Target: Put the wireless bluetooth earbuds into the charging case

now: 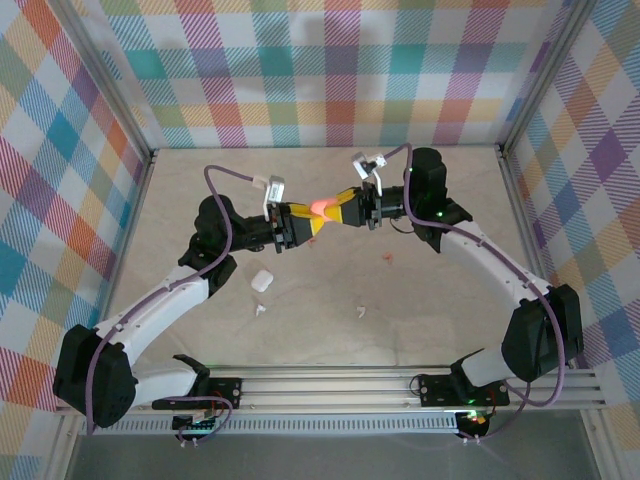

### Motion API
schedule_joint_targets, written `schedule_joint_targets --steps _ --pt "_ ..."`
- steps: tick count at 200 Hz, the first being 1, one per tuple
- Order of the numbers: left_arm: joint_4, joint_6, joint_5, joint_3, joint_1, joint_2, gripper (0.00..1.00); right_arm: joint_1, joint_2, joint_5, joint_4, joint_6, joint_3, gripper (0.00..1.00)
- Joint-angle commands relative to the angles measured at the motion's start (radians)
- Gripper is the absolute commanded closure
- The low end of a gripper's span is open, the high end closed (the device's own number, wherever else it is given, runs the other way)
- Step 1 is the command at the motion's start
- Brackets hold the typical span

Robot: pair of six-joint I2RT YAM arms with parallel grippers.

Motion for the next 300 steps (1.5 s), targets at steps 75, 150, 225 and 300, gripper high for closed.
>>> schedule_joint_targets --steps 75,150,225,300 --pt "0.063 -0.057 0.019 0.026 0.007 0.026 0.87 0.017 -0.006 -0.031 0.032 -0.024 -0.007 0.93" --pt "-0.386 0.389 0.095 0.115 0.0 -0.052 1.0 0.008 -0.001 0.207 -0.379 -0.279 0.12 0.65" --pt "-0.629 0.634 0.124 0.178 -0.008 -0.06 1.0 0.006 0.024 0.199 -0.383 -0.244 0.141 0.62" --pt "-0.689 0.684 -0.03 0.163 -0.009 -0.07 1.0 0.006 0.016 0.18 -0.405 -0.196 0.161 0.55"
